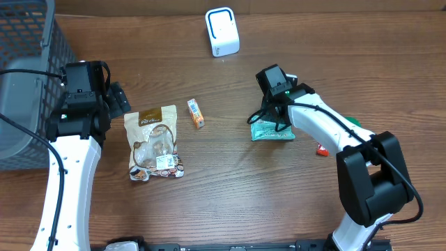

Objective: Scan the item barcode
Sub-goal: 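Carry the teal pack right and lower it beside the red stick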

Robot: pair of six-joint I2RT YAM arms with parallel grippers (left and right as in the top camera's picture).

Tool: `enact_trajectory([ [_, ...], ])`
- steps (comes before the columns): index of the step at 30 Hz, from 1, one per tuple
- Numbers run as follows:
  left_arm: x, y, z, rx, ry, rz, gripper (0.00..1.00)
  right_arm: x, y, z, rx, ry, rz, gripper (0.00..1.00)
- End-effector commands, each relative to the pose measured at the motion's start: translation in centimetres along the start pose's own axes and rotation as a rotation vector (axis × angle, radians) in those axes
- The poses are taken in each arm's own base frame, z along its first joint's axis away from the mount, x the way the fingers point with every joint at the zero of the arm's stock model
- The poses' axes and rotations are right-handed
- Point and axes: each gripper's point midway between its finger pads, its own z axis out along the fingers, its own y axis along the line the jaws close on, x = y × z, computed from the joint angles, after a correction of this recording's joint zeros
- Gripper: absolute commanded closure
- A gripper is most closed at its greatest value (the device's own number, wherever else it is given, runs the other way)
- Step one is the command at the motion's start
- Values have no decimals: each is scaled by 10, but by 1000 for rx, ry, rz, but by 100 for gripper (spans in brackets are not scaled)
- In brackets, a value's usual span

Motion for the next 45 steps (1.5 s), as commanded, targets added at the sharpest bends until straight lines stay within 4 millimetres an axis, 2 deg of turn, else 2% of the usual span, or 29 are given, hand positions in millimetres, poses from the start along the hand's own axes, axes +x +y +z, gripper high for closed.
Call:
enact_trajectory([
  [1,-5,2,-2,-12,-15,-2,0,12,-15,2,54,21,8,90],
  [5,-5,2,-2,-12,-15,-2,0,39,-34,-1,128,132,-26,90],
  [7,-5,2,-2,-12,-15,-2,0,60,-39,-5,136,226,-41,89],
  [9,-5,2,-2,-12,-15,-2,0,80,-36,-11,101,328,-42,85],
  [11,-5,2,-2,-12,-15,-2,0,91,-27,-18,42,403,-36,80],
  [16,-5,2,-2,-12,-15,-2,0,73,-20,-20,12,347,-93,79],
  [29,-5,2,-2,-12,-15,-2,0,75,-22,-18,20,347,-94,78],
  [34,-5,2,-2,-12,-15,-2,0,69,-50,-10,157,291,-90,78],
  [41,-5,2,-2,-12,-15,-2,0,57,-65,-1,164,263,-34,78],
  [45,-5,2,-2,-12,-15,-2,0,46,-84,-1,248,215,-46,78],
])
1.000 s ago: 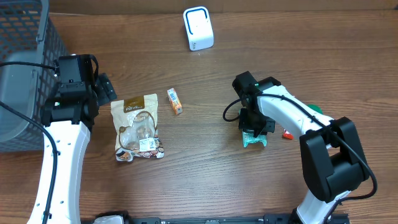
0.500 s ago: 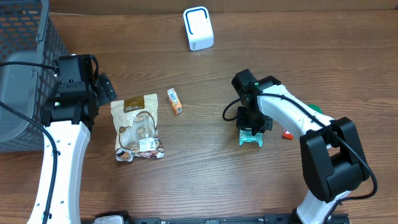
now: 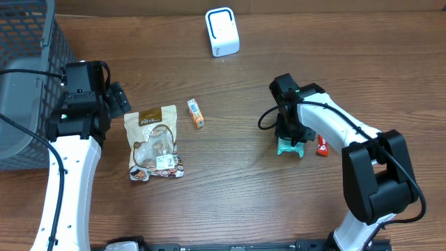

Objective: Scan the item barcode
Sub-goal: 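Carry the teal pack right and lower it beside the red stick, then release the teal pack and move the right gripper left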

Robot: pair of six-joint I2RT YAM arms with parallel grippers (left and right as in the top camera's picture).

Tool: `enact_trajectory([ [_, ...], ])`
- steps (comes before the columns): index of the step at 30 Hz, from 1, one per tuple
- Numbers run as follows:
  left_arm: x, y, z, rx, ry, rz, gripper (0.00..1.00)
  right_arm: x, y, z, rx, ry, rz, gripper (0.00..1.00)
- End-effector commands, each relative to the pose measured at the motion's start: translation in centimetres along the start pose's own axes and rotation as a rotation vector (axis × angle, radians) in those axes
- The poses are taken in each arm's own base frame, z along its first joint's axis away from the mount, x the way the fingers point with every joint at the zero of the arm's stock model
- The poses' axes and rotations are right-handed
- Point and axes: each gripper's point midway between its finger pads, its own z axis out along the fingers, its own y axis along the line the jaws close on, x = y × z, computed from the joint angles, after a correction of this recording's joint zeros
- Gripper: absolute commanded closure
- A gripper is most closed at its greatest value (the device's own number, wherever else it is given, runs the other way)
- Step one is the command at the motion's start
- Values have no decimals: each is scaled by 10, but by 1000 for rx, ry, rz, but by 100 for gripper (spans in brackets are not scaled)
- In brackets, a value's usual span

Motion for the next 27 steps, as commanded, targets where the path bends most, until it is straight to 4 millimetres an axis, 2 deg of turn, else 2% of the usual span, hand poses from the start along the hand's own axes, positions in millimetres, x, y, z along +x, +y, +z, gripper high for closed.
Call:
enact_trajectory([
  [1,-5,2,-2,-12,-15,-2,0,-10,-28,1,119,-62,-8,78],
  [4,-5,2,-2,-12,-15,-2,0,-22,-38,2,152,-96,-67,75],
  [12,-5,2,-2,-12,-15,-2,0,-39,-50,4,149,-135,-5,72],
  [14,-5,2,-2,-12,-15,-2,0,-46,-50,-3,154,-153,-14,72],
  [17,-5,2,-2,-12,-15,-2,0,-64,-39,-33,114,-185,-16,68],
  [19,-5,2,-2,-12,-15,-2,0,-71,-18,-53,24,-194,-25,65],
  [21,-5,2,-2,-12,-15,-2,0,-71,26,-72,-182,-177,-53,61],
  [23,-5,2,-2,-12,-15,-2,0,-66,62,-83,-349,-162,-87,60],
  [24,-5,2,-2,-12,-15,-2,0,-61,87,-91,-455,-156,-109,60],
  [27,-5,2,-2,-12,-15,-2,0,-55,124,-104,-561,-176,-106,60],
])
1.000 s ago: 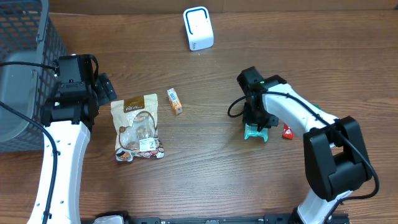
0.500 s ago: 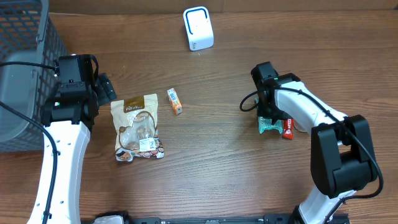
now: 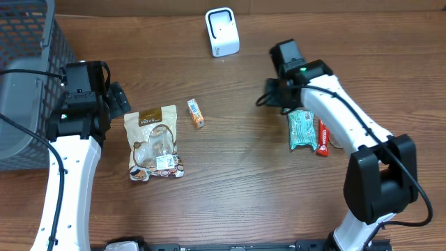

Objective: Scan the item barcode
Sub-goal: 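Release the teal pack and move the right gripper left, then lower the right gripper over the orange Kleenex box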

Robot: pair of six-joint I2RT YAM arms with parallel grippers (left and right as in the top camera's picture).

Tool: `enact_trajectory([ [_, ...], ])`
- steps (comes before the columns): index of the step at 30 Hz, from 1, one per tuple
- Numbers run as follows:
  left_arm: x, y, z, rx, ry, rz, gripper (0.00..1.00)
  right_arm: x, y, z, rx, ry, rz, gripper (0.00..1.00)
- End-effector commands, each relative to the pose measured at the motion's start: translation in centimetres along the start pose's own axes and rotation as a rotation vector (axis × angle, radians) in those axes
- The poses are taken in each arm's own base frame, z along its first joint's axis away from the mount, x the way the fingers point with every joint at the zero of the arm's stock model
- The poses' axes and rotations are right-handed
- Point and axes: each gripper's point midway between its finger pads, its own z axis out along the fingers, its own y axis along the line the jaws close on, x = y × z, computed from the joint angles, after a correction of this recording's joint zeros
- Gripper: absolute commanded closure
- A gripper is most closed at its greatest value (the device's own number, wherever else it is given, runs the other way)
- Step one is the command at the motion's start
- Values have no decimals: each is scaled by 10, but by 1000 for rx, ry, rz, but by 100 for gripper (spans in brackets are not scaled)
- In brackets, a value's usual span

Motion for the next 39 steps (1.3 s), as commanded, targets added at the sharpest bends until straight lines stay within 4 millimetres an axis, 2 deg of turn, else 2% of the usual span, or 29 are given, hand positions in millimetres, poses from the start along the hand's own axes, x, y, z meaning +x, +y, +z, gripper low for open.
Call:
enact_trajectory([
  [1,-5,2,-2,-12,-15,-2,0,14,65,-7,-214,18,-11,60],
  [4,-5,2,-2,-12,-15,-2,0,23,107,-6,-280,-34,-100,58],
  [7,-5,2,-2,-12,-15,-2,0,36,136,-4,-325,-69,-165,53],
  [10,-5,2,-2,-12,-15,-2,0,44,151,0,-291,-129,-220,51],
  [13,-5,2,-2,-12,-15,-2,0,50,158,1,-246,-174,-252,40],
  [14,-5,2,-2,-12,-15,-2,0,53,161,1,-238,-181,-264,16],
  [15,-5,2,-2,-12,-15,-2,0,55,163,1,-242,-179,-268,3],
  [16,-5,2,-2,-12,-15,-2,0,56,164,0,-246,-180,-270,0],
  [20,-5,2,-2,-12,-15,-2,0,61,178,-3,-326,-152,-276,1],
  [23,-5,2,-2,-12,-15,-2,0,62,180,-4,-338,-153,-306,14],
  [24,-5,2,-2,-12,-15,-2,0,63,178,-3,-329,-150,-311,23],
  [25,-5,2,-2,-12,-15,-2,0,63,178,-3,-326,-149,-311,25],
  [27,-5,2,-2,-12,-15,-2,0,53,181,-6,-325,-197,-307,32],
  [31,-5,2,-2,-12,-15,-2,0,31,200,-27,-379,-278,-321,38],
  [33,-5,2,-2,-12,-15,-2,0,22,207,-37,-398,-312,-322,37],
  [34,-5,2,-2,-12,-15,-2,0,17,210,-39,-407,-336,-329,24],
  [35,-5,2,-2,-12,-15,-2,0,16,211,-41,-410,-345,-340,21],
  [38,-5,2,-2,-12,-15,-2,0,22,219,-21,-404,-336,-379,15],
  [39,-5,2,-2,-12,-15,-2,0,27,219,-9,-393,-317,-385,15],
])
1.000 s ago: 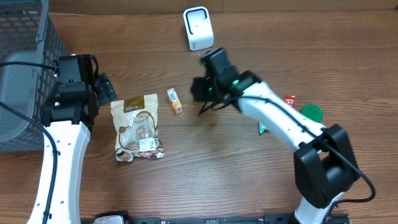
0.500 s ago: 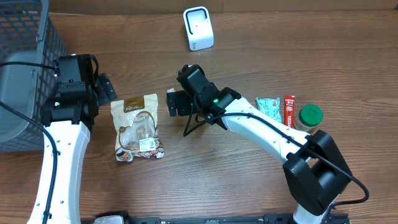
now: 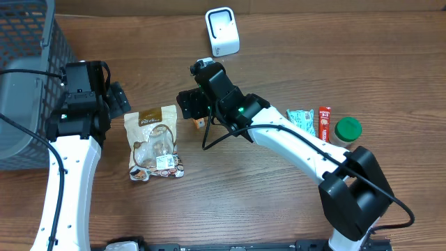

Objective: Scan the item barcode
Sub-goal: 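Lower the right gripper over the orange Kleenex box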

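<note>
A white barcode scanner [image 3: 221, 31] stands at the table's back middle. A small orange box [image 3: 200, 123] lies near the centre, mostly hidden under my right gripper [image 3: 187, 104], which hangs right over it and looks open, with only the box's lower end showing. A green packet [image 3: 301, 120] lies flat at the right beside a red stick pack [image 3: 324, 123]. At the left, my left gripper [image 3: 118, 97] stands open and holds nothing, just beside the top of a brown snack bag [image 3: 153, 143].
A round green-lidded jar [image 3: 348, 130] sits right of the red stick pack. A grey wire basket [image 3: 35, 42] fills the far left corner. My right arm stretches across the table's middle from the lower right.
My right gripper has moved from the back right, near the green packet, leftward to over the orange box. The packet lies beside the red stick pack. The green-lidded jar has come into view.
My right gripper first sat on the green packet lying right of centre. Then the packet stood on edge under the gripper. Then it lay flat by the red stick pack, with the gripper clear of it. Now that gripper is over the orange box. The left arm never moved.
</note>
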Robot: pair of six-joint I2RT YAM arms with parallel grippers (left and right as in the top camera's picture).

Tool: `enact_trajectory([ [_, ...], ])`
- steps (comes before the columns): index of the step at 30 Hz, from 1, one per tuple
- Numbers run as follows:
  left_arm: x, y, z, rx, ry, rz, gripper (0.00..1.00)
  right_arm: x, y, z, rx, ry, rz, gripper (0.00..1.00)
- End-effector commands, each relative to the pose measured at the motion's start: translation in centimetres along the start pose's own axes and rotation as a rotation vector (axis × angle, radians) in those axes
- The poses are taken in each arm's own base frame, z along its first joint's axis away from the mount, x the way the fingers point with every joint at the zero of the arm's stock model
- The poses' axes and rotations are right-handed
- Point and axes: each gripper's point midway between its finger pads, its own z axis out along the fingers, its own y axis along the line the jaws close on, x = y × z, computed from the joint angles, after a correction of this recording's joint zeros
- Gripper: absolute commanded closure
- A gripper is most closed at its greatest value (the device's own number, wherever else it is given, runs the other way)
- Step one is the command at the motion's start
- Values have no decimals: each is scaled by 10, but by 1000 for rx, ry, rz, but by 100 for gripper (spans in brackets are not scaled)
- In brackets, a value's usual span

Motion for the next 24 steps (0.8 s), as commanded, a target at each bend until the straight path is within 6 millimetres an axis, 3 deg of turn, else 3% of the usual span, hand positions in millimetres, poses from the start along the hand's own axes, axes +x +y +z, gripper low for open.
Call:
enact_trajectory([
  [1,-5,2,-2,-12,-15,-2,0,14,0,26,16,32,-36,15],
  [5,-5,2,-2,-12,-15,-2,0,49,-17,59,54,119,-33,15],
  [9,-5,2,-2,-12,-15,-2,0,64,-25,68,75,164,-32,15],
  [11,-5,2,-2,-12,-15,-2,0,65,-25,67,77,168,-32,25],
  [13,-5,2,-2,-12,-15,-2,0,65,-25,67,77,168,-31,44],
  [18,-5,2,-2,-12,-15,-2,0,69,-27,65,86,189,-31,73],
  [20,-5,2,-2,-12,-15,-2,0,68,-28,58,93,198,-29,78],
  [24,-5,2,-2,-12,-15,-2,0,51,-38,37,138,169,-18,78],
])
